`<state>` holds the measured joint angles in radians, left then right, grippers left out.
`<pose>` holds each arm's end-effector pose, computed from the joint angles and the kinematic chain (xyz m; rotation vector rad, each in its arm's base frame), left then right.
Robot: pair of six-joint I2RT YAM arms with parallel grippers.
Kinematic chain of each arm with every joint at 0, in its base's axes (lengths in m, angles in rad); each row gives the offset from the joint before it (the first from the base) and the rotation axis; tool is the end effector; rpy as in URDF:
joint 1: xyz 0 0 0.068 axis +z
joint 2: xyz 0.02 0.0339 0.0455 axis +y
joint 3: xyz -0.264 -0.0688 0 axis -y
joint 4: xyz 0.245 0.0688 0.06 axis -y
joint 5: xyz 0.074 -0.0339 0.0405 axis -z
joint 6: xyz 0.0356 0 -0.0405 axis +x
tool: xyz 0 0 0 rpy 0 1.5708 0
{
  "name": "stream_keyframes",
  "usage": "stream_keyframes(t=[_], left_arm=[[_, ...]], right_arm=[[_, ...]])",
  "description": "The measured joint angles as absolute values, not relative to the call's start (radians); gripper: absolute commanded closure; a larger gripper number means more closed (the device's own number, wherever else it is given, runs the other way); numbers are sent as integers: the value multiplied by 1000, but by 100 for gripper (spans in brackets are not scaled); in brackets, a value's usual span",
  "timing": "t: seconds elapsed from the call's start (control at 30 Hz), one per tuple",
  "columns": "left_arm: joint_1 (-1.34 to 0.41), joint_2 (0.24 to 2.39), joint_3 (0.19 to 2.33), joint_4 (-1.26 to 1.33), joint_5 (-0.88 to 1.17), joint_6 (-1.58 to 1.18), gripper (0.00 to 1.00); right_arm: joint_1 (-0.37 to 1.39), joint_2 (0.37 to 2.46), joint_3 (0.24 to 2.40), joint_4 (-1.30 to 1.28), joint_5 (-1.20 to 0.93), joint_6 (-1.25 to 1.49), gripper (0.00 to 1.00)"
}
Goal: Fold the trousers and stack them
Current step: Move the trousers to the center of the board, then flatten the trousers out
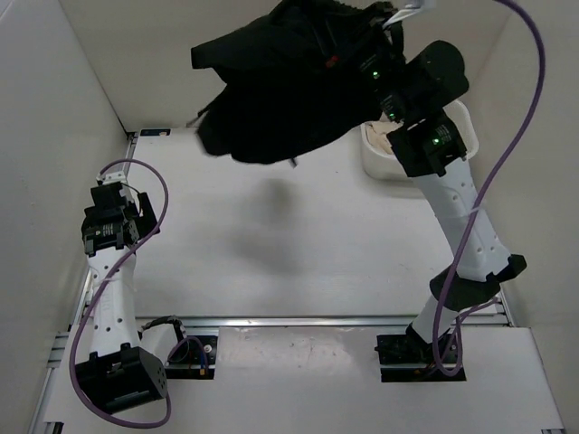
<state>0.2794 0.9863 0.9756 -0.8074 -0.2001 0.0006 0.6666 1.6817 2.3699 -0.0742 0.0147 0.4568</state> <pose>0.1849 0.0604 0.3116 -0.4274 2.3615 0.3706 0.2282 0.1789 0.6410 -0.0911 1.0008 1.0258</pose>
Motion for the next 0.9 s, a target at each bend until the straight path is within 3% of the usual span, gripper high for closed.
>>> stream_keyframes(t=[0.13, 0.17, 0.23, 0.27, 0.3, 0.53, 0.73, 0.9], left_arm=[[279, 986, 978, -808, -210, 1, 0], [279, 986, 978, -807, -212, 1, 0], [279, 986, 978, -808, -220, 1, 0], [279, 986, 979, -808, -222, 1, 0], [279, 986, 981, -808, -224, 1, 0], [279, 985, 985, -808, -238, 1, 0], [279, 980, 985, -810, -251, 1, 0], [279, 952, 970, -816, -255, 1, 0]], right_arm=[[686, 1676, 2197, -95, 64, 508, 100], [691, 1680, 2146, -127, 75, 523, 93], [694, 1693, 2039, -192, 84, 549, 67], [694, 1716, 1999, -252, 84, 557, 25], [690, 1753, 1987, -327, 80, 563, 3], [611, 2141, 2231, -805, 25, 455, 1], [591, 1914, 1781, -820, 32, 429, 1], [598, 1745, 1648, -807, 34, 437, 1]])
